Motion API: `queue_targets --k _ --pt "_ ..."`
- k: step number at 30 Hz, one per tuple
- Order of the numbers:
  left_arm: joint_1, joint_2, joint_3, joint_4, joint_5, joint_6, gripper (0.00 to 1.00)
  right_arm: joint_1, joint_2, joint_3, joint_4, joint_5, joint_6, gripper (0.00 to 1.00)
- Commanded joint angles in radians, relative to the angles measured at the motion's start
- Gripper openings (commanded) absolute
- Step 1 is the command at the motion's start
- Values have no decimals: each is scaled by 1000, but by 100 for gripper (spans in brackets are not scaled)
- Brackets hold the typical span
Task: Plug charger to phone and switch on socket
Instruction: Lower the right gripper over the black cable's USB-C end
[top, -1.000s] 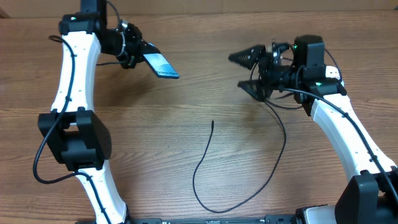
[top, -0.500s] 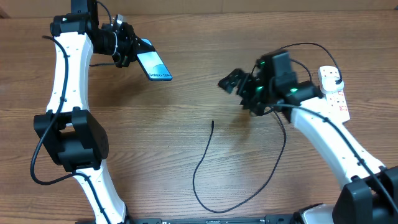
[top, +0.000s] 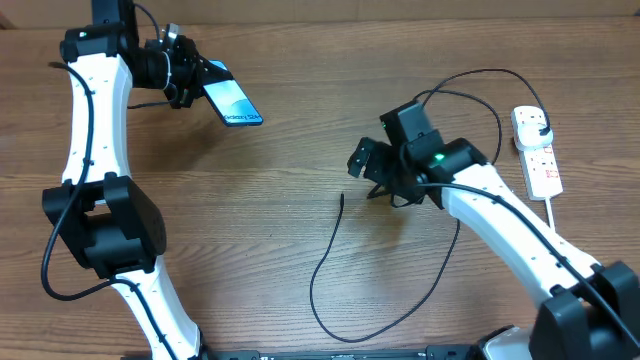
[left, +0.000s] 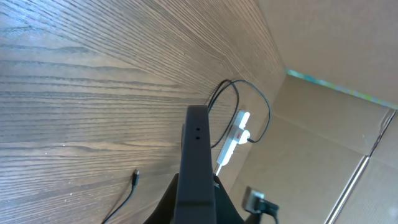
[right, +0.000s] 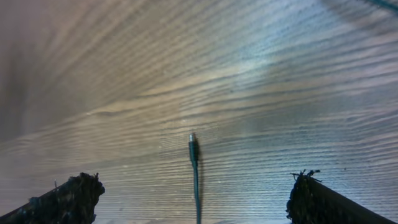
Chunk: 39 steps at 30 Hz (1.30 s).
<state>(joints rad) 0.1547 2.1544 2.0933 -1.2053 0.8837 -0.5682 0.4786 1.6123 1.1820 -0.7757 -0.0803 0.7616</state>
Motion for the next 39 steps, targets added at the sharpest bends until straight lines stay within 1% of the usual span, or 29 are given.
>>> queue_targets --k 1,9,11,16,23,25,28,33,39 --pt "-3 -34 17 2 50 15 4 46 64 18 3 27 -3 99" --pt "23 -34 17 11 49 16 5 116 179 34 -14 27 -1 99" --pt "29 -34 17 10 49 16 4 130 190 42 -18 33 -2 99" --pt "36 -34 17 6 49 17 4 165 203 43 -42 125 -5 99" --pt "36 -34 17 12 49 23 4 169 219 53 -50 124 -4 100" --pt "36 -34 17 23 50 23 4 169 219 84 -78 125 -5 100" --pt "37 -34 17 37 50 22 5 169 240 179 -154 136 -13 100" --pt "37 -34 17 37 52 23 4 169 330 357 -321 204 -26 100" --pt "37 -34 17 29 52 22 5 175 394 375 -348 192 -4 100"
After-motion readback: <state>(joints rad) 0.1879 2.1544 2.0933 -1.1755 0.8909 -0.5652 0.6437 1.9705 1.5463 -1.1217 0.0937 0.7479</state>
